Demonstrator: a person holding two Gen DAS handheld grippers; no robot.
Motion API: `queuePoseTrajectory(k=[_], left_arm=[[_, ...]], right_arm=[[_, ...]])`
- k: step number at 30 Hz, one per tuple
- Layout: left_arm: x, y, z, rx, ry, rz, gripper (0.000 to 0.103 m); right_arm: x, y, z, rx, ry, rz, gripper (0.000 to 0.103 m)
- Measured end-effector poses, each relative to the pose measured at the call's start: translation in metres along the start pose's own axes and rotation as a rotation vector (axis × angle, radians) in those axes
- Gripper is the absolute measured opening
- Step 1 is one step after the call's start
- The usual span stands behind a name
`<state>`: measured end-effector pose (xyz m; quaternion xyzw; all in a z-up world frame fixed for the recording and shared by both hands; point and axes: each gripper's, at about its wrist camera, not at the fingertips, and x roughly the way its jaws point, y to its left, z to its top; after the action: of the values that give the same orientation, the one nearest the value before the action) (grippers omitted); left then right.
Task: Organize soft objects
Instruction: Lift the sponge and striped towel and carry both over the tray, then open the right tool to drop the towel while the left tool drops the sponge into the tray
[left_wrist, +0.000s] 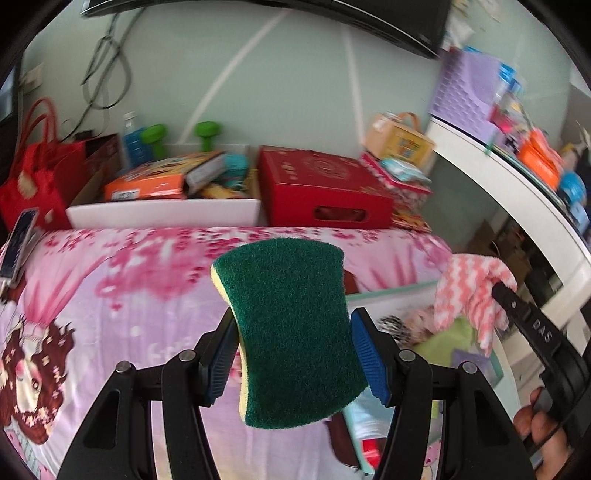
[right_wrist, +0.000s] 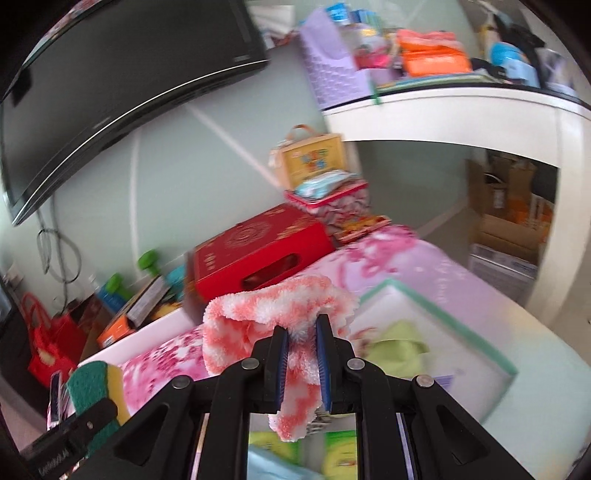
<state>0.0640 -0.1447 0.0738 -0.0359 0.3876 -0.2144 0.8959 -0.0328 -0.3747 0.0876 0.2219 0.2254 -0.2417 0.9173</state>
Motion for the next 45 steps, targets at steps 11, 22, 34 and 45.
queuePoseTrajectory(k=[11,22,34,45], left_arm=[[0.024,-0.075,-0.023,0.179,0.027,-0.088,0.063],[0.057,-0.113,-0.050,0.263,0.098,-0.121,0.064],[0.072,-0.122,-0.059,0.299,0.149,-0.103,0.075],[0.063,-0.110,-0.048,0.262,0.112,-0.083,0.091]], right_arm=[[0.000,-0.066,0.005,0.105,0.039,-0.131,0.015],[0.027,-0.074,-0.008,0.107,0.152,-0.132,0.019],[0.042,-0.076,-0.020,0.083,0.309,-0.183,0.061],[0.038,-0.071,-0.018,0.046,0.340,-0.186,0.085]])
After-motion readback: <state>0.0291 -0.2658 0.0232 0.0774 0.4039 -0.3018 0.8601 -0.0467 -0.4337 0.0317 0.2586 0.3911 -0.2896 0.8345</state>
